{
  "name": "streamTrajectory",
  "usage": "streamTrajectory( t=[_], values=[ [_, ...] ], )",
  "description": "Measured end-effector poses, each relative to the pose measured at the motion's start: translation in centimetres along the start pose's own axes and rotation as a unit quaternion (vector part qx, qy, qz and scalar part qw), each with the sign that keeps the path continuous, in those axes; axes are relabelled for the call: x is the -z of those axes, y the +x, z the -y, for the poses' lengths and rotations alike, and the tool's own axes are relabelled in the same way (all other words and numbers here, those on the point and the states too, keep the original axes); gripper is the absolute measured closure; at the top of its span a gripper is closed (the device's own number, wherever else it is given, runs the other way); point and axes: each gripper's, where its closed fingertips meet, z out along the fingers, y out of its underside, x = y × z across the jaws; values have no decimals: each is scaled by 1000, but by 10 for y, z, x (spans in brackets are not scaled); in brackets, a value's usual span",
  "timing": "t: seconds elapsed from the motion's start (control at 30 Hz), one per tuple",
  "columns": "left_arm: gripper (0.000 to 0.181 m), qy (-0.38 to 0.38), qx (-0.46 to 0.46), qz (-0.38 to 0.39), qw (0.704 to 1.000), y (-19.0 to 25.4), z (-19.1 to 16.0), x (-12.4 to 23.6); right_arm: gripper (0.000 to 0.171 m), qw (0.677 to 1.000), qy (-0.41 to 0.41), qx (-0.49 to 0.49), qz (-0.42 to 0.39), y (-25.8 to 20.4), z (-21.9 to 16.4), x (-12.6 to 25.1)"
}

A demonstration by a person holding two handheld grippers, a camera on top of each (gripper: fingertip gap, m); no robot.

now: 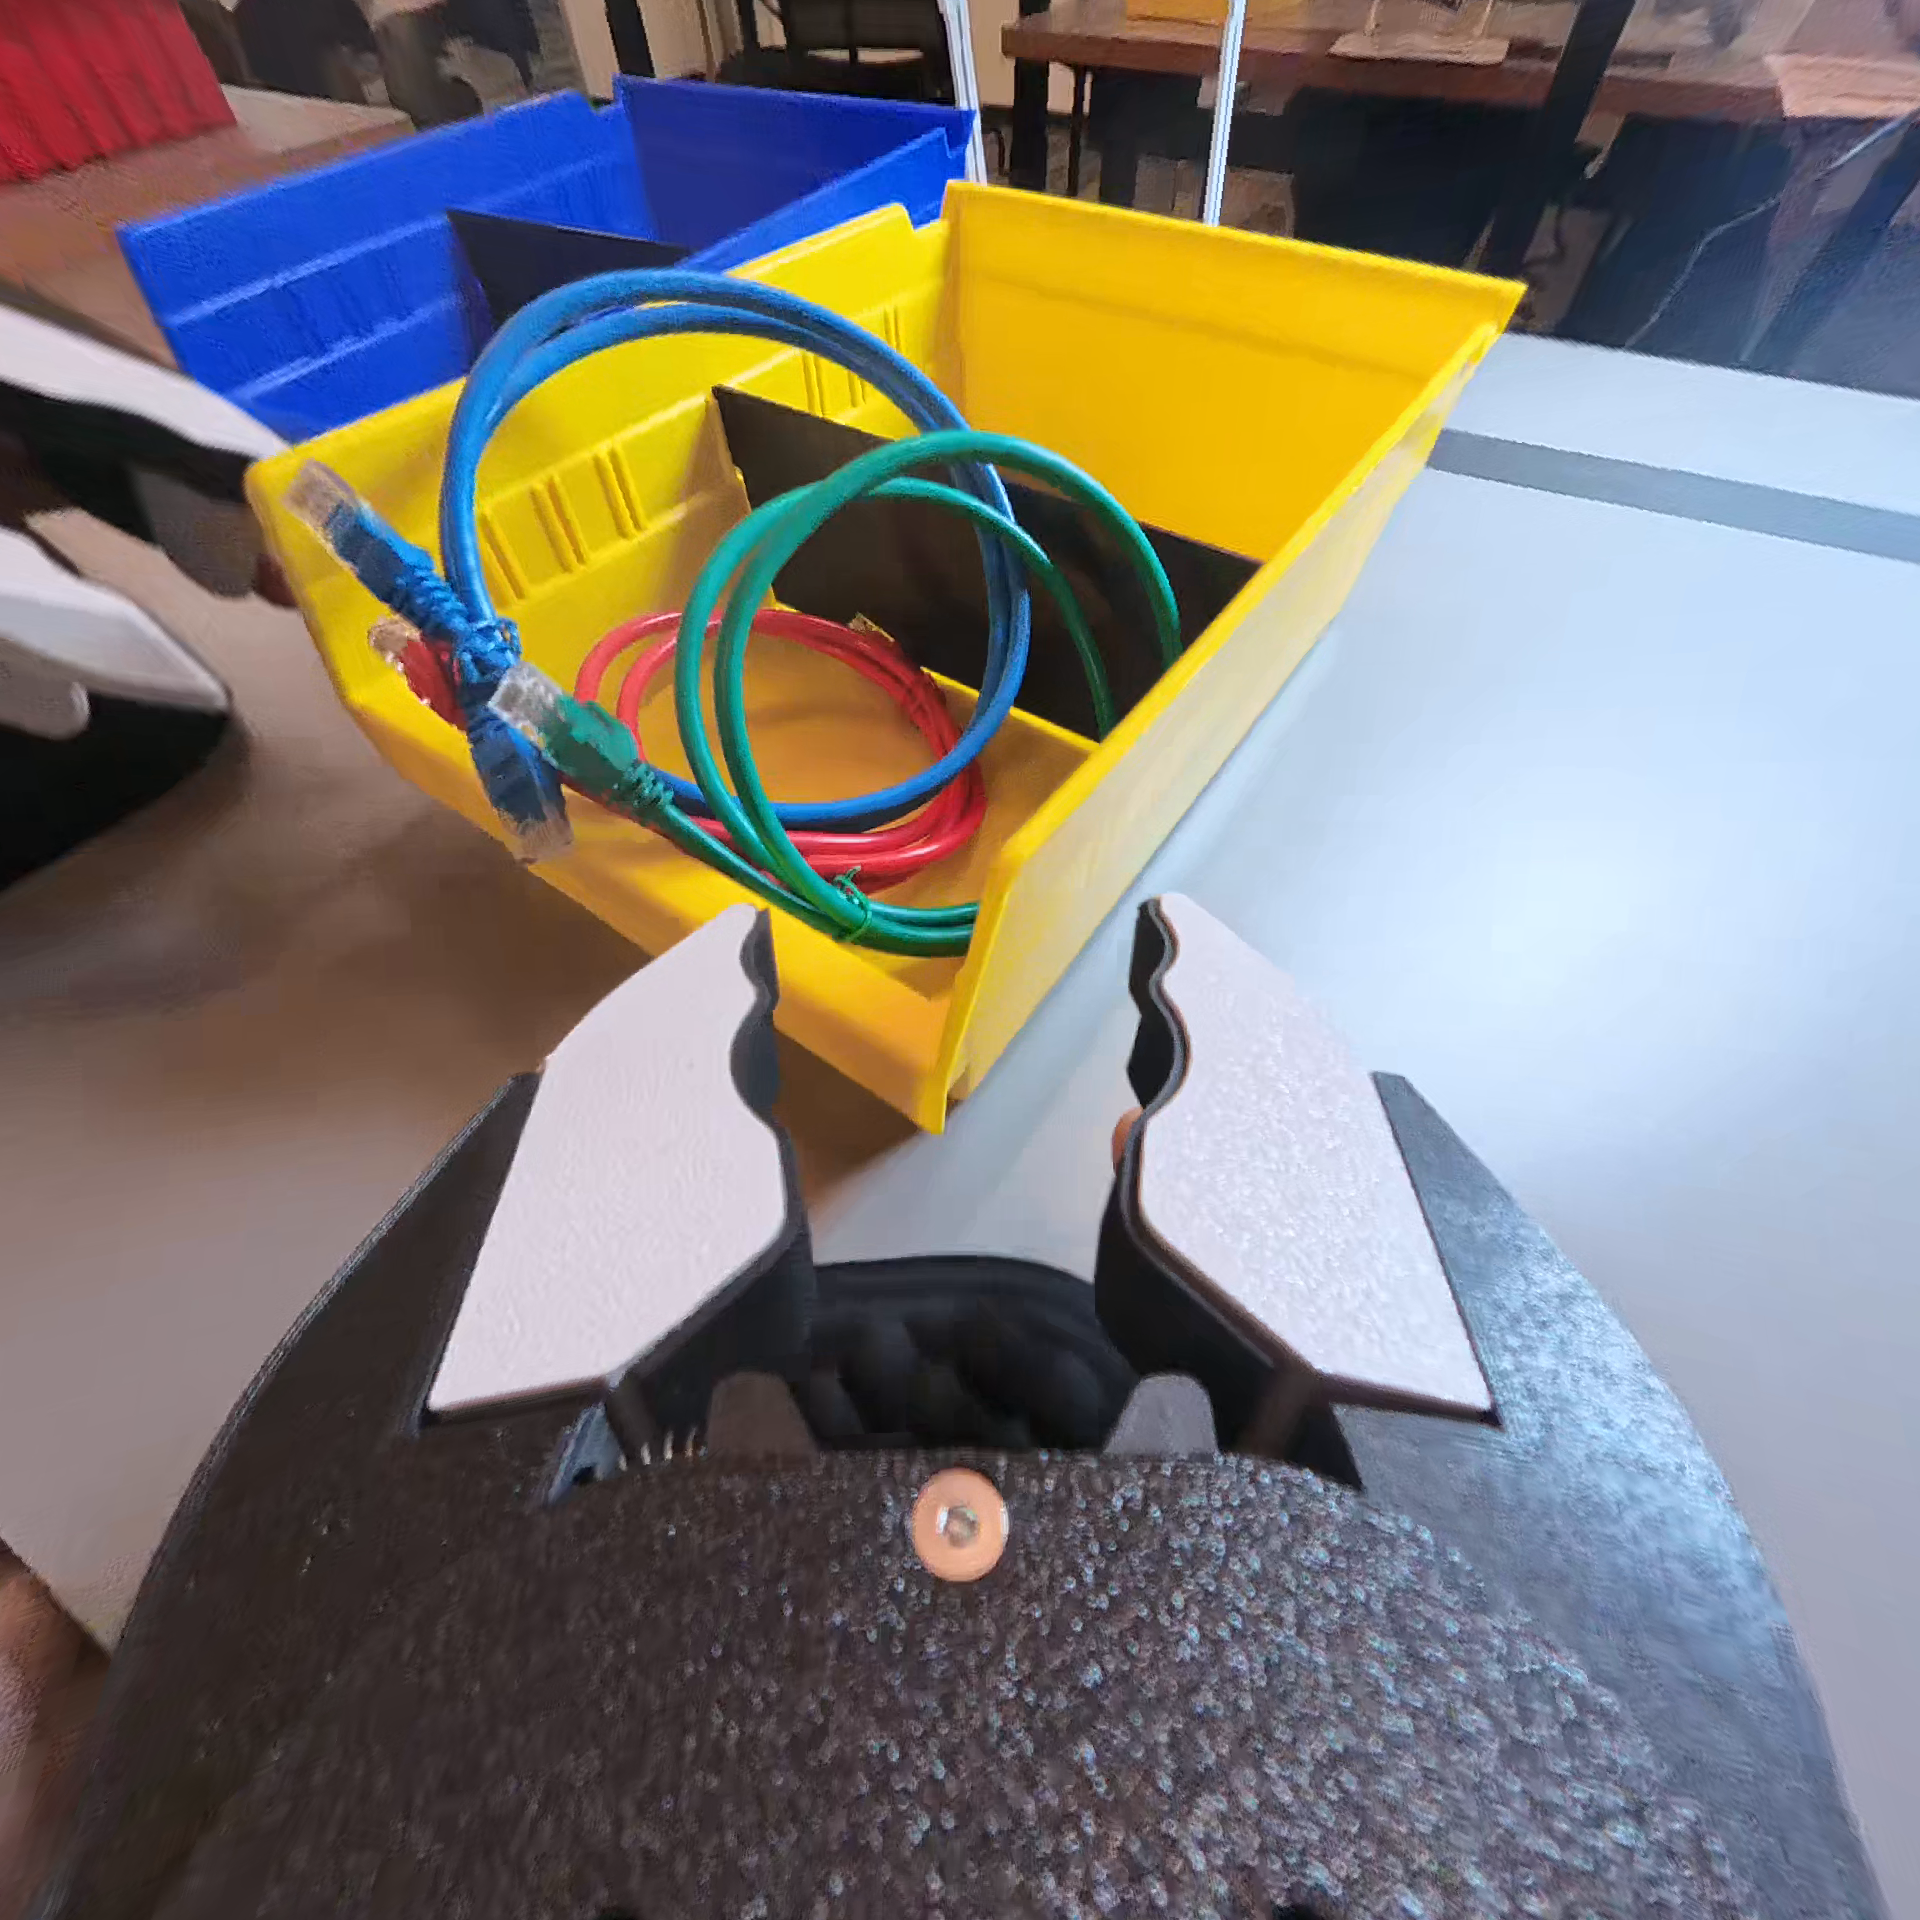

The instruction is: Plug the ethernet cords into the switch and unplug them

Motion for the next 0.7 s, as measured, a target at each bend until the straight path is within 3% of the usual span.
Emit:
streamTrajectory(
  t=[0.03,0.17,0.33,0.37,0.4,0.47,0.57,0.7],
  values=[
    [112,-2,6,2,1000,-1,-2,-6,106,1000,-11,-5,-2,4,-1,-6],
    [122,-5,-23,10,1000,-8,0,-31,143,999,-37,6,-9,13,-5,-23],
    [125,5,-49,4,999,1,4,-30,155,988,-2,117,-101,15,6,-7],
    [145,26,-65,27,997,0,12,-22,157,986,16,125,-113,14,13,-1],
    [151,49,-105,57,992,1,22,-12,158,983,32,131,-122,12,20,6],
    [154,83,-171,122,974,1,48,14,156,986,51,124,-102,-3,34,15],
    [157,159,-152,136,966,12,85,56,159,980,88,147,-101,-22,61,26],
    [160,185,-177,187,948,14,96,91,160,965,134,190,-117,-46,100,41]
  ],
)
